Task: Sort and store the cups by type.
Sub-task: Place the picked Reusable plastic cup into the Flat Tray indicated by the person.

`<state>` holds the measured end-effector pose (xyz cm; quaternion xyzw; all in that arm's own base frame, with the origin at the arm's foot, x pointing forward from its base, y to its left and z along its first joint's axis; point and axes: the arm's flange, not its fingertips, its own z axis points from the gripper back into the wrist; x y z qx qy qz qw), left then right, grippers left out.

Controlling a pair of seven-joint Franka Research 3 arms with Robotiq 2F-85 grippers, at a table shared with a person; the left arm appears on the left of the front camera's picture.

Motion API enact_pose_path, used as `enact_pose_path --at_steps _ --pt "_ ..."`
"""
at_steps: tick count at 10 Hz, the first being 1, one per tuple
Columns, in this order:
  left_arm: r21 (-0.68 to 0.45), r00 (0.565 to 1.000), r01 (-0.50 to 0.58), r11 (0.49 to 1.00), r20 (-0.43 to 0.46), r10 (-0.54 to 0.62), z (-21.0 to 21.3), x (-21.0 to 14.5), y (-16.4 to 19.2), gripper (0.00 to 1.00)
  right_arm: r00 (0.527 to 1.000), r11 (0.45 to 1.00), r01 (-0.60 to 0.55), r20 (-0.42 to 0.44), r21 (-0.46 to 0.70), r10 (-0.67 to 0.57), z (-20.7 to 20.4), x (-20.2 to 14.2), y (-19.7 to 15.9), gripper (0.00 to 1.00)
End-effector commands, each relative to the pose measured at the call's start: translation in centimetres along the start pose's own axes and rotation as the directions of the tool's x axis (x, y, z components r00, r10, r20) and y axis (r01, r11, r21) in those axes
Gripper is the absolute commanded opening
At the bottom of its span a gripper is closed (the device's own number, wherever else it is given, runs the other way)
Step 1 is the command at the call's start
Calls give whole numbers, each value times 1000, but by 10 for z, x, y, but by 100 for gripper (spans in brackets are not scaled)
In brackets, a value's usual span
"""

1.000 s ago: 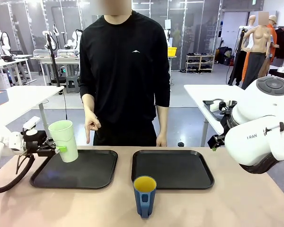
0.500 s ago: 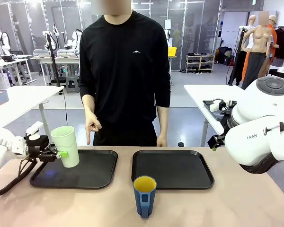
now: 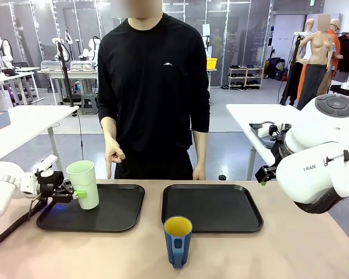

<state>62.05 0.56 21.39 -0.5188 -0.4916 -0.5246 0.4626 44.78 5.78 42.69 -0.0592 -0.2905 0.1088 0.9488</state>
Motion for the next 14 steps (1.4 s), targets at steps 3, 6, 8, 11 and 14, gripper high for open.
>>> enact_pose_path --at_steps 3,6,8,11,14 --pt "-34 1000 1 999 18 -1 4 -20 13 85 1000 1000 -7 -1 -3 7 0 0 0 100" --pt "-29 1000 -7 1000 26 8 7 -30 16 85 1000 1000 -7 -1 -3 7 0 0 0 100" --pt "-31 1000 -21 999 8 22 6 -32 17 85 1000 1000 -7 -1 -3 7 0 0 0 100" --pt "-35 998 -65 997 -19 64 7 -36 19 87 1000 1000 -7 -1 -3 7 0 0 0 100" --pt "-27 996 -83 996 -28 82 9 -39 19 100 1000 1000 -7 -1 -3 7 0 0 0 100"
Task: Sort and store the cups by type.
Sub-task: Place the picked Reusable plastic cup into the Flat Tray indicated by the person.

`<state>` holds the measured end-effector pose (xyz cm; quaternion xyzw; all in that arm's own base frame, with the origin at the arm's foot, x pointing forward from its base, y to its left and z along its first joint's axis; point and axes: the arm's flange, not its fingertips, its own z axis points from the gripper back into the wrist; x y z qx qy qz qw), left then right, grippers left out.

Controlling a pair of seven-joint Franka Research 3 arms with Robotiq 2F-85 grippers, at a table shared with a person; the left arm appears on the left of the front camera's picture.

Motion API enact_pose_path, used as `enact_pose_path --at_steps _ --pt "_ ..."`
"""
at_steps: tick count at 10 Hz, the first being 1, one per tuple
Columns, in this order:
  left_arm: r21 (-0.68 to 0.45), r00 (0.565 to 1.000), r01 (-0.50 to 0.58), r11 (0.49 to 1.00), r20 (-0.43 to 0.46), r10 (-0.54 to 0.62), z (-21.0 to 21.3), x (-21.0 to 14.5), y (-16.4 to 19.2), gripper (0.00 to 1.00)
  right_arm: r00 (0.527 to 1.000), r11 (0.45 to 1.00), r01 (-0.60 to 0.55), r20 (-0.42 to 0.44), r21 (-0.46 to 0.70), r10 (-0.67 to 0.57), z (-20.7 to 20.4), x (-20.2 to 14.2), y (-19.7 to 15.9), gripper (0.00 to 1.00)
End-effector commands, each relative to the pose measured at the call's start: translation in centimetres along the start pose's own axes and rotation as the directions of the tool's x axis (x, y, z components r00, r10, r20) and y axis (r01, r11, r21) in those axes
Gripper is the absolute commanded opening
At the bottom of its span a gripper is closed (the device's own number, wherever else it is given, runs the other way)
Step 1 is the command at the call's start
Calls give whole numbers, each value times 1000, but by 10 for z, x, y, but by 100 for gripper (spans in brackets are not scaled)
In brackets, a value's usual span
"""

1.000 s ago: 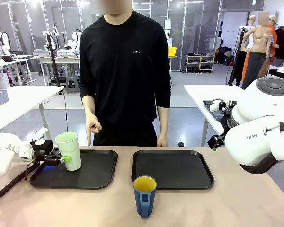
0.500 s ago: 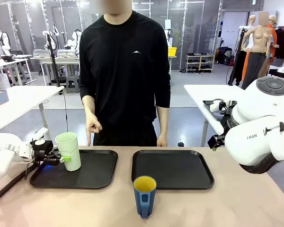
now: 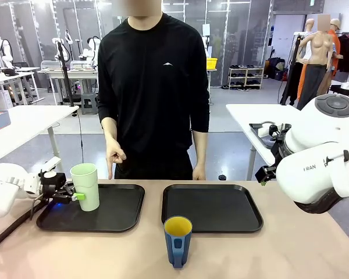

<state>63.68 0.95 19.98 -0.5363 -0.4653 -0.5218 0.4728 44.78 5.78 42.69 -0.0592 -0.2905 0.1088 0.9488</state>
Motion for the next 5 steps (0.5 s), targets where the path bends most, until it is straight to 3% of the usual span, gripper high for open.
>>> enact_pose_path --at_steps 1,5 --pt "10 999 -29 1000 -18 29 6 -24 4 100 1000 1000 -7 -1 -3 7 0 0 0 100" --pt "67 999 -35 997 -17 36 23 -25 -1 100 1000 1000 -7 -1 -3 7 0 0 0 100"
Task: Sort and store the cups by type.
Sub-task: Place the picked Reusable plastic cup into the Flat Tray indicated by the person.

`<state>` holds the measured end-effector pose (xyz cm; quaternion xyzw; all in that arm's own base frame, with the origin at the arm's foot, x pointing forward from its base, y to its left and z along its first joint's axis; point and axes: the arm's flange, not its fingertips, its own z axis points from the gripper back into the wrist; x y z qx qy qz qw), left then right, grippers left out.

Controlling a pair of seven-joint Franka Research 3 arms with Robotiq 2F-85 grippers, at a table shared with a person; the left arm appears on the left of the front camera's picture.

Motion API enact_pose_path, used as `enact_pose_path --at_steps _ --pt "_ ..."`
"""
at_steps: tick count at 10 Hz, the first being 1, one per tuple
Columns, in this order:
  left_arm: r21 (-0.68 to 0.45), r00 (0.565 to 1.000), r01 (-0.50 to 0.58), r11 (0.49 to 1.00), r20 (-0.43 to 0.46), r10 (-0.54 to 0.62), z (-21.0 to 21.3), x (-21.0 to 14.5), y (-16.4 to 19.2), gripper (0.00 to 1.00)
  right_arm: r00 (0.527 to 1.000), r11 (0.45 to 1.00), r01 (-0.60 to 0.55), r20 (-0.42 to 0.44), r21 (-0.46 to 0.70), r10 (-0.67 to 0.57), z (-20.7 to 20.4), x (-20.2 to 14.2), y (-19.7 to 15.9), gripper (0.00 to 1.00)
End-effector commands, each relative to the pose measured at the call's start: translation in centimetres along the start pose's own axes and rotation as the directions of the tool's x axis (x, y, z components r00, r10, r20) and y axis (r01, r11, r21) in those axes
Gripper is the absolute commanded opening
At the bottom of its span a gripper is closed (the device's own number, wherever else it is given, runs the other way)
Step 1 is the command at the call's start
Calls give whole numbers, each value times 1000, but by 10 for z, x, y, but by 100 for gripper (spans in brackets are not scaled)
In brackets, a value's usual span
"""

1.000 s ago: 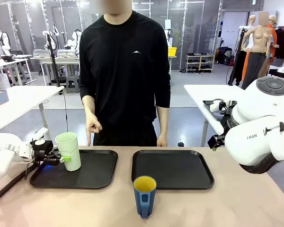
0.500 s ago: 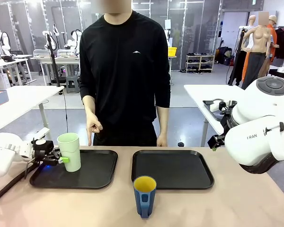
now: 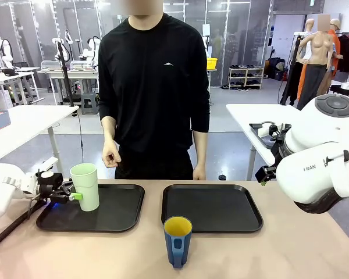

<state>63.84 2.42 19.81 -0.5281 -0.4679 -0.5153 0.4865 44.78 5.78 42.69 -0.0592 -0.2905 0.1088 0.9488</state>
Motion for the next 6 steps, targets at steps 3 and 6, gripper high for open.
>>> enact_pose_path --at_steps 3,6 --pt "59 1000 -16 998 16 16 26 -18 -19 100 1000 1000 -7 -1 -3 7 0 0 0 100" --pt "87 1000 -15 996 19 13 45 -12 -48 100 1000 1000 -7 -1 -3 7 0 0 0 100"
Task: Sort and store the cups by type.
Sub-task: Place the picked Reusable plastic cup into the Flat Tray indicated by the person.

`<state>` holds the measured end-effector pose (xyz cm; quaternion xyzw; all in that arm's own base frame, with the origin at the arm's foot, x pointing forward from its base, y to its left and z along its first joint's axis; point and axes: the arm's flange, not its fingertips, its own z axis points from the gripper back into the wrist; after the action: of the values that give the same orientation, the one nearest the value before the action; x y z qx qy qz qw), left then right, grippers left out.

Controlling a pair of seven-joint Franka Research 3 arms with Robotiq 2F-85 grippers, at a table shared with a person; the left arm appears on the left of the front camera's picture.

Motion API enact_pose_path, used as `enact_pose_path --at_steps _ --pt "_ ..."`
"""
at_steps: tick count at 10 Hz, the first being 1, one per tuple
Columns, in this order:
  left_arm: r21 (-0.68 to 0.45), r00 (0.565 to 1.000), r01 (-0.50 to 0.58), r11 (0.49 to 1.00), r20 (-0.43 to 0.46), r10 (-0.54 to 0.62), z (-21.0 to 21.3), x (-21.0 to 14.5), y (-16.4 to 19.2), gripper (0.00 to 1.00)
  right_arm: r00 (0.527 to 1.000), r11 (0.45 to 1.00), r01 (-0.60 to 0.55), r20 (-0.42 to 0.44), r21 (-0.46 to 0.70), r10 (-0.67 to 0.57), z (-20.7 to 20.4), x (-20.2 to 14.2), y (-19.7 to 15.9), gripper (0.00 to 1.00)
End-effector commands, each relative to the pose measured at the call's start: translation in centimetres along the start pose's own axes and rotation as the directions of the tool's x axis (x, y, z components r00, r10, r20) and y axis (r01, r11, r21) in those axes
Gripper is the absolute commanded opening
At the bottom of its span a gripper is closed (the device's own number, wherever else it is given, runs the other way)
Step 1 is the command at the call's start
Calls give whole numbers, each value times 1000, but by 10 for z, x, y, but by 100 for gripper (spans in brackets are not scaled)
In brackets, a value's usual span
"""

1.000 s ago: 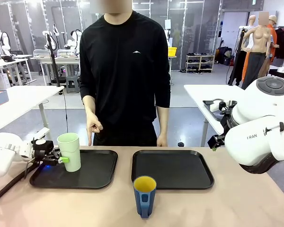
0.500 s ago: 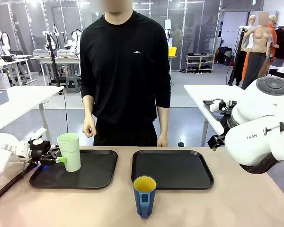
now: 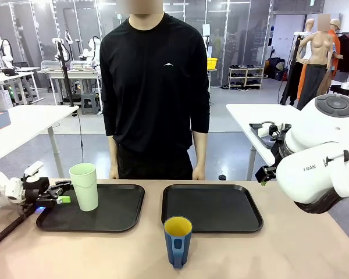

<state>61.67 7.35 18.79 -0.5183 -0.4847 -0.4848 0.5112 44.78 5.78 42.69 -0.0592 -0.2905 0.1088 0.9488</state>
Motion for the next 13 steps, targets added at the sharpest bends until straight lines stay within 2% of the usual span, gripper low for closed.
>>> enact_pose_path --at_steps 1,3,5,7,11,13 --pt "16 1000 18 1000 3 -18 3 3 -32 100 1000 1000 -7 -1 -3 7 0 0 0 100" --pt "12 999 45 999 -3 -45 8 28 -69 100 1000 1000 -7 -1 -3 7 0 0 0 100" --pt "83 998 70 994 -14 -69 12 57 -108 100 1000 1000 -7 -1 -3 7 0 0 0 100" --pt "119 997 77 990 14 -80 14 77 -130 100 1000 1000 -7 -1 -3 7 0 0 0 100" --pt "126 999 55 991 -7 -54 17 94 -155 100 1000 1000 -7 -1 -3 7 0 0 0 100" --pt "124 997 68 990 19 -71 20 92 -150 100 1000 1000 -7 -1 -3 7 0 0 0 100"
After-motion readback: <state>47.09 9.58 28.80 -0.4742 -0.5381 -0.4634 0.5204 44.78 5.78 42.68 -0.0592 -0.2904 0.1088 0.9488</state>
